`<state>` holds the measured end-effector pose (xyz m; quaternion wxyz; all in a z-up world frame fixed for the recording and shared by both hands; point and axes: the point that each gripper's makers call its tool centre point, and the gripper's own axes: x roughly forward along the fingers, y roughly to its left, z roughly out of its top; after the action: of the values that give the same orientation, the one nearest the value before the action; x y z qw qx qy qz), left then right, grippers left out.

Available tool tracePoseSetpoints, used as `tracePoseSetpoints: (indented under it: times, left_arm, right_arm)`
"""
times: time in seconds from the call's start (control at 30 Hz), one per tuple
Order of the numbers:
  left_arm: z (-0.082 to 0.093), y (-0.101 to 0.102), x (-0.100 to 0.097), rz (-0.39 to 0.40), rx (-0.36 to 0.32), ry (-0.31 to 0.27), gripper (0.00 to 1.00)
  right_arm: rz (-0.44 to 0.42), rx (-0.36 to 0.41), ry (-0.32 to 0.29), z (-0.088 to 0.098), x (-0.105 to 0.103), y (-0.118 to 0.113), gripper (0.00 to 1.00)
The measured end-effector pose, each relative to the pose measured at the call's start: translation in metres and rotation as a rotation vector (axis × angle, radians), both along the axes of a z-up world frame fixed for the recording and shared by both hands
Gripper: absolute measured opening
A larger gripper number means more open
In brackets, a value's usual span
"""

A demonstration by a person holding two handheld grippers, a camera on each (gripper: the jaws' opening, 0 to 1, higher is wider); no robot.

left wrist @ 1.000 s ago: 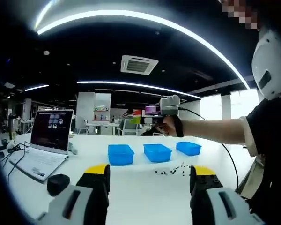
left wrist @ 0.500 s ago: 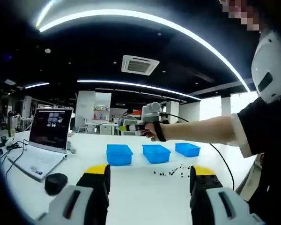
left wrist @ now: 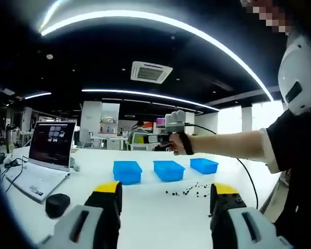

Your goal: Pick up the resistors one by one and place each resistor into its matching bin, sorting the parts by color and model until every resistor is separated into the correct bin for its type

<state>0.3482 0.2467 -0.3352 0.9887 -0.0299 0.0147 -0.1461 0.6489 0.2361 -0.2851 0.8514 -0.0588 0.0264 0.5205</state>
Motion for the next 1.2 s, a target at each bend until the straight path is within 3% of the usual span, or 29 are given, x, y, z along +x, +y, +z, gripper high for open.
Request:
tracePoseSetpoints:
  times: [0.17, 0.4, 0.5, 0.73, 0.93, 1.2]
  left_arm:
    - [-0.002, -0.005, 0.005, -0.028, -0.004, -0.003, 0.70]
    - [-0.010, -0.006, 0.015, -0.061, -0.017, 0.000, 0.69]
    - [-0.011, -0.010, 0.018, -0.078, -0.014, -0.002, 0.69]
    - [-0.011, -0.026, 0.018, -0.151, 0.006, 0.000, 0.69]
    - [-0.016, -0.038, 0.010, -0.206, 0.037, 0.029, 0.69]
    - [-0.022, -0.039, 0.002, -0.201, 0.052, 0.058, 0.70]
  right_arm:
    - [0.007, 0.060, -0.038, 0.014, -0.047, -0.059, 0.53]
    - [-0.019, 0.056, -0.090, -0.005, -0.117, -0.144, 0.53]
    - [-0.050, 0.127, -0.076, -0.002, -0.142, -0.173, 0.52]
    - [-0.170, 0.158, -0.050, -0.017, -0.190, -0.242, 0.50]
    - [-0.257, 0.172, -0.058, -0.015, -0.218, -0.275, 0.50]
    - [-0.256, 0.142, -0.065, -0.009, -0.230, -0.282, 0.50]
